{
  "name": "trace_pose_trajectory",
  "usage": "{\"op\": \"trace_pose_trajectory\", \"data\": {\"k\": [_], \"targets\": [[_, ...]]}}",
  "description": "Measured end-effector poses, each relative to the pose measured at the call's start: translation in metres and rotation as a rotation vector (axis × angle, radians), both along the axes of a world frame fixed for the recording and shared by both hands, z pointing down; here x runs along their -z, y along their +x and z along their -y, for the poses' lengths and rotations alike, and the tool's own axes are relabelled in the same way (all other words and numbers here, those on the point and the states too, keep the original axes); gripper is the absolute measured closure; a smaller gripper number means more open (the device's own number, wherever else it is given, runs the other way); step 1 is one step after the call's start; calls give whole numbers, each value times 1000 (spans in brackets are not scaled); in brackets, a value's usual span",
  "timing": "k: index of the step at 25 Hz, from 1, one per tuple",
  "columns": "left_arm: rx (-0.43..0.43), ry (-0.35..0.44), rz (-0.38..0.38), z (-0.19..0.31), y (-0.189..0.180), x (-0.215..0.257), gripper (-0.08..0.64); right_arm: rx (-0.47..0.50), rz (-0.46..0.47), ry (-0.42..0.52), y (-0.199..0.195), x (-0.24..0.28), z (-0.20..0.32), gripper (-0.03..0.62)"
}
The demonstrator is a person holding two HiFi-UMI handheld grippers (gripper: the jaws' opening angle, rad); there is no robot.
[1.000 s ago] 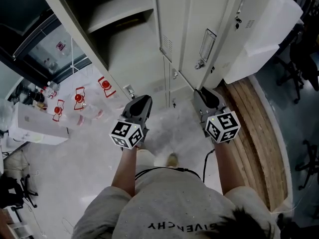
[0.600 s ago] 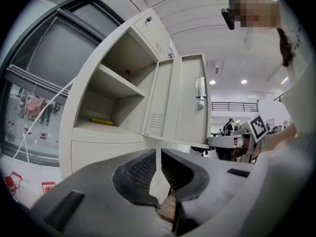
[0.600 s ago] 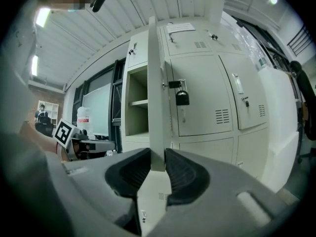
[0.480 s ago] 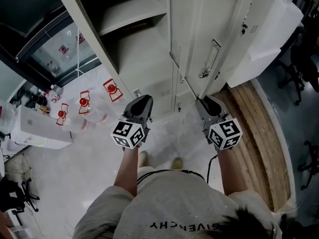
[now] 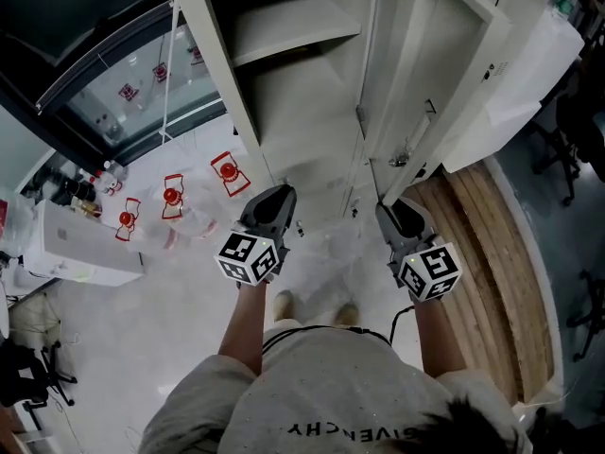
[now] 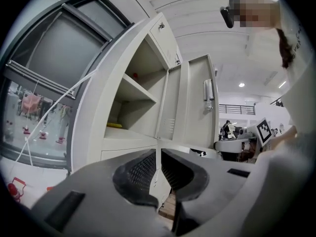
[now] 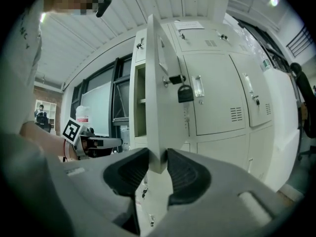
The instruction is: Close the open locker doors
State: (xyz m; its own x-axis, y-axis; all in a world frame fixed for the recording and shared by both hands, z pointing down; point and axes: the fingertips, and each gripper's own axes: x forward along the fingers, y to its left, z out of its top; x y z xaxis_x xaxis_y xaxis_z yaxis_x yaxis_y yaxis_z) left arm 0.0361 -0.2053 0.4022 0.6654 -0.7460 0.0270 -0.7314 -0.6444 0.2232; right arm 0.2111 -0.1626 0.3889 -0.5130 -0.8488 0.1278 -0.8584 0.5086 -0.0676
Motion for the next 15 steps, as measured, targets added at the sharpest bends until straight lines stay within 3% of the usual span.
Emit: {"op": "trace_pose_trajectory", "data": {"k": [15], "targets": [[12,-13,-42,2,-64,-3,531,-4,24,-12,-82,-2,11,453]]}}
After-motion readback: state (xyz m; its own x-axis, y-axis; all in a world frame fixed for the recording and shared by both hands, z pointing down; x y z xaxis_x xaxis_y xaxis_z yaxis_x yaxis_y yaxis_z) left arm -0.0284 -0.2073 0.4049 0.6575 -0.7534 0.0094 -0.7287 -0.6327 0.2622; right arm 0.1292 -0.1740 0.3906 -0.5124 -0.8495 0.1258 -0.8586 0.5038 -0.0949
